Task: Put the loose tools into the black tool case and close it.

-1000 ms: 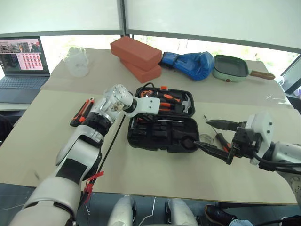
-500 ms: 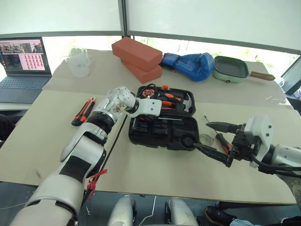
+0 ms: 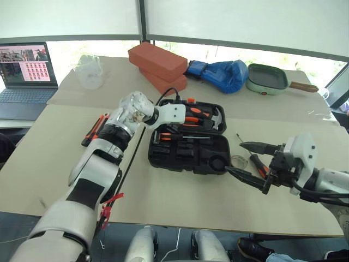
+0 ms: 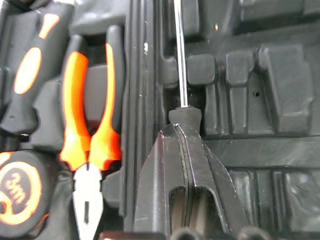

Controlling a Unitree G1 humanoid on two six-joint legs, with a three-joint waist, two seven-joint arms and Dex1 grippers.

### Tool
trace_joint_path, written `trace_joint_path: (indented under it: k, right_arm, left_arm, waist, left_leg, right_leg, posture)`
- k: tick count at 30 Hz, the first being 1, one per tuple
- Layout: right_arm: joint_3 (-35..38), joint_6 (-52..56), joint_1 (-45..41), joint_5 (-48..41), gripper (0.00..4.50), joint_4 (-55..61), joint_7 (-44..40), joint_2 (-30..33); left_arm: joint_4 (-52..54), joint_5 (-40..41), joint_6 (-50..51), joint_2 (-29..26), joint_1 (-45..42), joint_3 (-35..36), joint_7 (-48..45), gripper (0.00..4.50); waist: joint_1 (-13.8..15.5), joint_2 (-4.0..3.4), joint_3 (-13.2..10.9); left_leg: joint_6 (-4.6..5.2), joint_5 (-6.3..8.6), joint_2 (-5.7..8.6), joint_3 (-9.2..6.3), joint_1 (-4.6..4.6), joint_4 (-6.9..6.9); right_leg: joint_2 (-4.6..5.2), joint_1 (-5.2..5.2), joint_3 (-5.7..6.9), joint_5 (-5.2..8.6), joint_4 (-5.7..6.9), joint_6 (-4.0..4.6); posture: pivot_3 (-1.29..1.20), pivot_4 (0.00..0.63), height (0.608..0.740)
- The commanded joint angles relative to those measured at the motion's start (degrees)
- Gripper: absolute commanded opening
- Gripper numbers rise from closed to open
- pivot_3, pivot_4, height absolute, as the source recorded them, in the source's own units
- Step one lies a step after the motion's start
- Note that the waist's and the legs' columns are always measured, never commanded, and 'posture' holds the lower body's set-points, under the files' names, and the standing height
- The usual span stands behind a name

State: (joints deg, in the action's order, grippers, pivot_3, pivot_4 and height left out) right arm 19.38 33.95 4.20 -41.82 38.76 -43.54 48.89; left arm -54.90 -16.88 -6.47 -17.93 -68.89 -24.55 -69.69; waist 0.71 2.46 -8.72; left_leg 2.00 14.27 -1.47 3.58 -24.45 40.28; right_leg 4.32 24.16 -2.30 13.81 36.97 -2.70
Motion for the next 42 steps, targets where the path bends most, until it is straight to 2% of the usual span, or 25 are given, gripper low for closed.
trace_joint_path:
  k: [1, 7, 11, 16, 20, 23, 26, 30, 33, 36, 42]
  right_arm:
    - [2.28, -0.66, 0.07, -0.55, 4.50, 1.11, 0.51, -0.42]
    - [2.46, -0.45, 0.77, -0.71, 4.50, 1.84, 1.25, -0.85]
    - [2.69, -0.53, 1.58, -0.08, 4.50, 1.85, 1.75, -0.95]
    - [4.41, 0.31, 4.21, 1.20, 4.50, 2.30, 4.89, -1.96]
    - [9.93, 1.32, 10.38, 2.65, 4.50, 2.62, 8.85, -4.66]
    - [17.23, 2.78, 17.62, 1.88, 4.50, 2.77, 9.39, -7.07]
    - [25.99, 2.78, 27.88, 0.38, 4.50, 3.22, 5.57, -9.83]
    - [35.68, 0.49, 39.34, 0.27, 4.50, 0.32, -1.16, -12.85]
    - [38.88, 0.45, 42.31, -0.95, 4.50, -2.10, -4.02, -12.86]
    - [37.63, 0.06, 41.35, -0.15, 4.50, -3.89, -4.66, -11.32]
    - [25.50, 0.24, 29.20, 4.12, 4.50, -9.04, -2.77, -5.75]
  left_arm:
    - [-1.03, -2.51, -3.45, 1.35, 1.54, -2.28, 2.09, 0.03]
    - [-4.33, -5.63, -7.35, 1.86, 2.44, -4.44, 4.93, 0.03]
    - [-5.72, -4.67, -7.62, 1.84, 1.32, -2.79, 5.16, 0.03]
    - [-0.04, 7.11, -1.00, 0.20, 1.05, 7.91, 0.40, 0.03]
    - [16.58, 19.52, 13.71, -5.67, 6.60, 16.81, -7.40, 0.03]
    - [31.73, 26.93, 31.19, -11.62, 12.63, 19.27, -12.22, 0.79]
    - [49.81, 36.30, 42.18, -16.99, 21.81, 23.09, -13.49, 1.89]
    - [67.83, 48.91, 54.91, -23.65, 33.64, 29.99, -12.95, 3.41]
    - [74.83, 54.43, 59.52, -27.09, 38.57, 32.48, -11.18, 4.39]
    - [77.62, 57.51, 61.10, -28.03, 39.94, 33.09, -8.36, 4.39]
    - [80.60, 59.03, 59.20, -29.41, 40.99, 32.37, -4.68, 4.39]
  waist:
    - [0.06, -0.01, 0.01]
    - [0.50, -0.02, 0.08]
    - [0.53, -0.02, 0.11]
    - [0.09, -0.02, 0.10]
    - [-0.43, -0.04, 0.09]
    - [-0.57, -0.11, 0.11]
    - [-0.36, -0.25, 0.17]
    - [-0.10, -0.23, 0.16]
    - [-0.33, -0.35, 0.20]
    - [-0.34, -0.36, 0.20]
    - [-0.83, -0.41, 0.22]
  left_leg:
    - [0.00, 0.00, 0.00, 0.00, 0.02, 0.00]
    - [0.01, 0.01, 0.05, -0.02, 0.16, 0.01]
    - [0.01, 0.01, 0.06, -0.03, 0.27, 0.01]
    - [0.01, 0.01, 0.04, -0.03, 0.13, 0.02]
    - [0.01, 0.01, -0.15, -0.03, -0.12, -0.02]
    - [0.01, 0.01, -0.21, -0.03, -0.12, -0.04]
    - [0.01, 0.01, -0.23, -0.02, 0.05, -0.10]
    - [0.00, 0.01, -0.26, -0.03, 0.16, -0.15]
    - [-0.01, 0.02, -0.32, 0.07, 0.39, -0.24]
    - [-0.03, 0.03, -0.38, 0.09, 1.21, -0.44]
    - [-0.04, 0.03, -0.36, 0.18, 1.28, -0.53]
  right_leg:
    - [0.00, -0.02, 0.00, 0.00, 0.00, 0.00]
    - [0.06, -0.20, 0.00, -0.01, -0.01, -0.02]
    - [0.06, -0.33, 0.01, -0.01, -0.01, -0.02]
    - [0.04, -0.15, 0.00, -0.01, 0.03, -0.03]
    - [-0.02, 0.14, 0.00, -0.01, 0.05, -0.01]
    - [-0.02, 0.13, 0.00, 0.00, 0.09, 0.00]
    - [0.03, -0.03, -0.01, 0.01, 0.04, -0.01]
    - [0.07, -0.17, 0.01, 0.05, -0.04, -0.01]
    - [0.07, -0.30, -0.10, 0.09, -0.08, 0.05]
    - [0.04, -1.06, -0.06, 0.60, -0.32, 0.13]
    - [0.02, -1.03, -0.15, 0.46, -0.25, 0.46]
  posture:
    - [0.00, 0.150, 0.738]
    - [0.00, 0.150, 0.738]
    - [0.00, 0.150, 0.738]
    - [0.00, 0.150, 0.738]
    - [0.00, 0.150, 0.738]
    - [0.00, 0.150, 0.738]
    - [0.00, 0.150, 0.738]
    - [0.00, 0.150, 0.738]
    - [0.00, 0.150, 0.738]
    - [0.00, 0.150, 0.738]
    - [0.00, 0.150, 0.738]
